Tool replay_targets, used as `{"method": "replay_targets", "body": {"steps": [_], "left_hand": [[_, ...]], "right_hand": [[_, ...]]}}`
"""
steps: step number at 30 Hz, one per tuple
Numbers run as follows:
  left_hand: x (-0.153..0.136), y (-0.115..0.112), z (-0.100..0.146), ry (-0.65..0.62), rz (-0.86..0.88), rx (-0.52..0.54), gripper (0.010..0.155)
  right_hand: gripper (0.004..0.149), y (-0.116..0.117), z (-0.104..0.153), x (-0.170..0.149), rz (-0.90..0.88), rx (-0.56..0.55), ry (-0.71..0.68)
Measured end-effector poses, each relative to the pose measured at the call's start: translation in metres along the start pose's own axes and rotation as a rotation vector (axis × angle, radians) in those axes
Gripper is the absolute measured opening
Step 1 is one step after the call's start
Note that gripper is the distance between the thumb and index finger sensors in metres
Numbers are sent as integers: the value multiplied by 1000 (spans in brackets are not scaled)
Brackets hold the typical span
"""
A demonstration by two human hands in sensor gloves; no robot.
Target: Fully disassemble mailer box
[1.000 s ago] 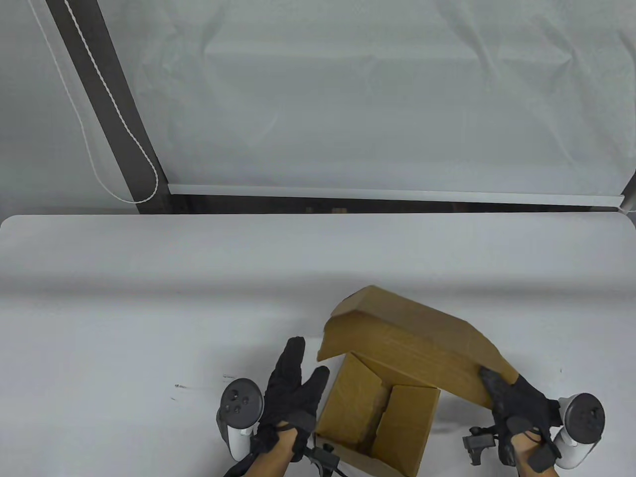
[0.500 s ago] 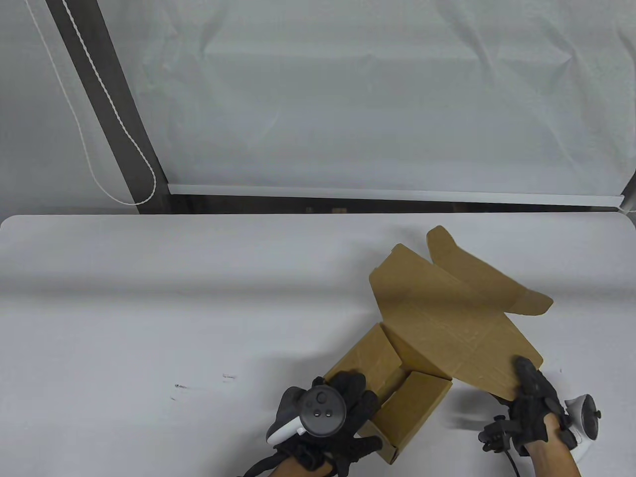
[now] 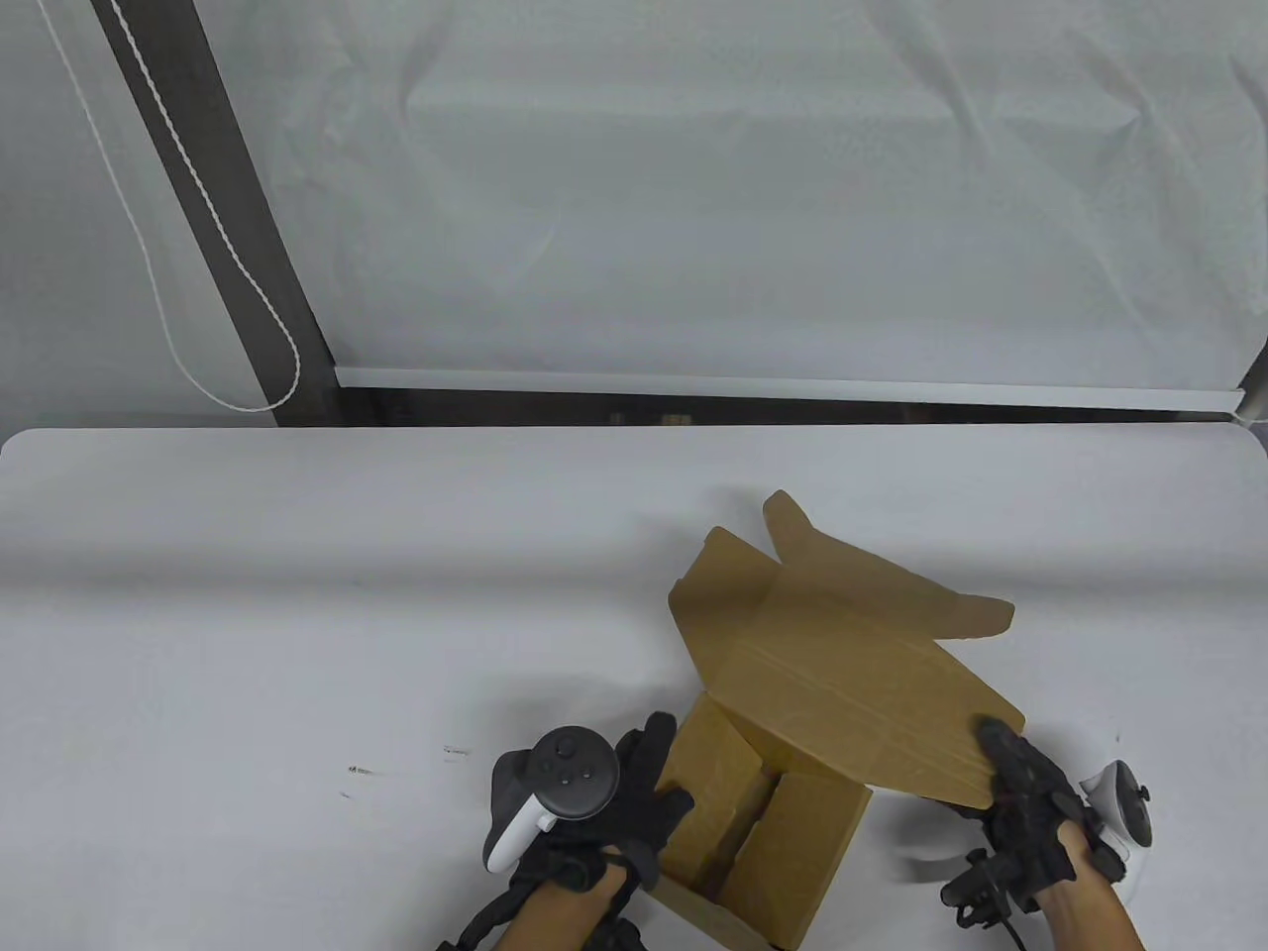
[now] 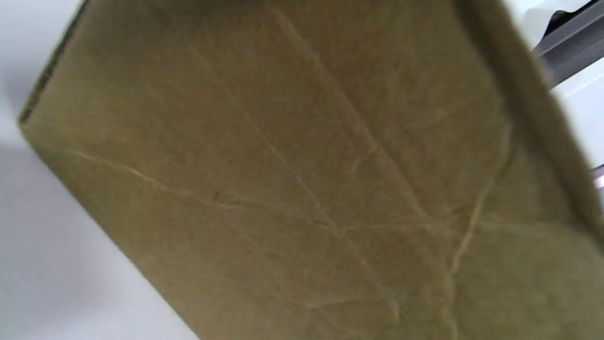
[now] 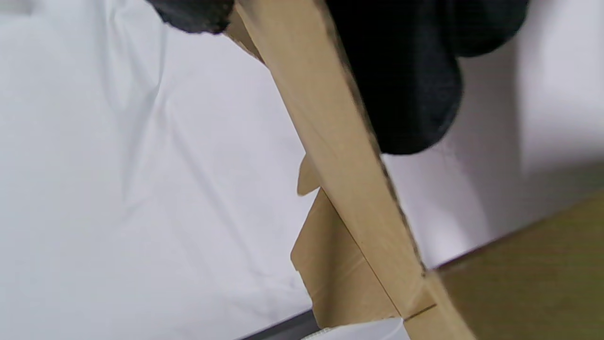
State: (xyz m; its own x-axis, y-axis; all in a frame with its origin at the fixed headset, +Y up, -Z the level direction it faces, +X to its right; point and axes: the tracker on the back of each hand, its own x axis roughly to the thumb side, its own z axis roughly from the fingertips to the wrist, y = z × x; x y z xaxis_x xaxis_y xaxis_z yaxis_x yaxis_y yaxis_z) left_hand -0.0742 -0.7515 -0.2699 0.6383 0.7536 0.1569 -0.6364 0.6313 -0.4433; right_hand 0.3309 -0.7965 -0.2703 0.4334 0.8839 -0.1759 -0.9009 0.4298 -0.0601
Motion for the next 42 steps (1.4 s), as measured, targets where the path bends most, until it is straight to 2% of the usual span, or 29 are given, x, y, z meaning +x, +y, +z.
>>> {"method": "replay_targets", "body": {"steps": [3,5,9,12,15,19,21,22,24,26,28,30,32,34,42], "left_hand": [[6,-3,-3,-68,-16,-36,71],[8,-5,-4,-33,-61,-11,58],[5,-5,-4,-23,-41,-60,60],[4,-4,-3,1,-43,-37,58],[2,-4,-2,7,-25,-43,63],[0,-4,1,11,3,-58,72],[-1,-5,2,22,19,-60,73],[-1,-6,0,26,19,-66,73],[0,-7,-1,23,19,-79,73],[0,-8,-1,30,19,-73,74],[2,-9,-1,27,11,-76,76],[-1,-9,-2,9,47,-92,76],[-7,-8,-2,-5,107,-96,76],[-7,-9,-4,-8,152,-92,75],[-12,-8,-4,-21,197,-103,74]], "right_hand": [[70,-4,0,3,30,-50,-25],[70,-6,1,8,100,-73,-67],[77,-6,7,18,130,-140,-110],[82,-8,15,29,330,-300,-200],[75,4,24,40,541,-403,-364],[67,43,35,49,765,-311,-525],[65,63,36,49,919,-200,-582],[66,82,36,44,1050,-39,-591],[68,104,38,35,1189,113,-570],[69,114,37,26,1288,192,-516],[67,119,32,15,1294,290,-436],[64,117,27,3,1319,343,-332],[63,110,22,-3,1239,375,-289],[62,109,21,-6,1175,342,-301],[62,102,19,-11,1165,336,-274]]}}
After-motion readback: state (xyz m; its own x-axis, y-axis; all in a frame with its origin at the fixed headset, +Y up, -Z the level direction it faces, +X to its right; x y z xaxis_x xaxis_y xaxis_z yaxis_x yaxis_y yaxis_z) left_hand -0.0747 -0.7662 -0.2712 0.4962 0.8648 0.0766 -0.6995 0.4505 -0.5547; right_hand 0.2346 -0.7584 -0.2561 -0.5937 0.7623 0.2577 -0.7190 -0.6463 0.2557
